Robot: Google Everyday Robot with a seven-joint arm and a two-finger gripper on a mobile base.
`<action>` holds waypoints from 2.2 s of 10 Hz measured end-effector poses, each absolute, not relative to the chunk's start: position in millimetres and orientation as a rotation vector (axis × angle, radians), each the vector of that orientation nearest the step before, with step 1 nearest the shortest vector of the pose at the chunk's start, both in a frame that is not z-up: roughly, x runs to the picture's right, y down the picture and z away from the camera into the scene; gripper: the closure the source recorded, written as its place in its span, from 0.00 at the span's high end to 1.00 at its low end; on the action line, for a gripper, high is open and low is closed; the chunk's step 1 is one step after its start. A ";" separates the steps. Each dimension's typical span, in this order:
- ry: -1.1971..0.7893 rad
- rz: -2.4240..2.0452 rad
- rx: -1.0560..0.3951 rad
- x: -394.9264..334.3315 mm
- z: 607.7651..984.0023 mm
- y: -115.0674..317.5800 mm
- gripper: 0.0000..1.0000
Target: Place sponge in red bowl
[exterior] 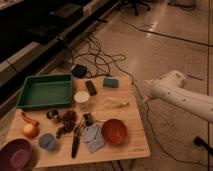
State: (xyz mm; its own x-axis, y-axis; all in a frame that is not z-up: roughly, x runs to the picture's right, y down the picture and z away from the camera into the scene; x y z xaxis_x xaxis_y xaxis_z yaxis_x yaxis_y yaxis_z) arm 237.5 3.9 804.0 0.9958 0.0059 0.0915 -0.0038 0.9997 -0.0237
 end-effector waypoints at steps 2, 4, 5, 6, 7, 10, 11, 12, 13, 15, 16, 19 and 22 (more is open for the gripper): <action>-0.100 -0.002 0.000 244.2 808.0 3.4 0.65; -0.102 -0.007 -0.001 242.3 808.4 2.6 0.65; -0.111 0.002 -0.002 242.3 808.9 -0.1 0.65; -0.120 0.028 -0.007 245.8 813.2 -4.7 0.65; -0.133 0.053 -0.009 247.0 820.6 -14.7 0.65; -0.200 0.151 -0.032 254.0 862.9 -60.4 0.65; -0.234 0.188 -0.048 253.7 875.7 -74.5 0.65; -0.267 0.225 -0.070 252.9 885.6 -83.9 0.65; -0.307 0.266 -0.097 247.4 896.8 -92.1 0.65; -0.367 0.316 -0.164 229.8 912.5 -97.0 0.65; -0.384 0.330 -0.191 222.8 914.7 -94.0 0.65; -0.455 0.356 -0.288 172.8 918.7 -79.3 0.65; -0.460 0.341 -0.343 155.1 928.4 -73.9 0.65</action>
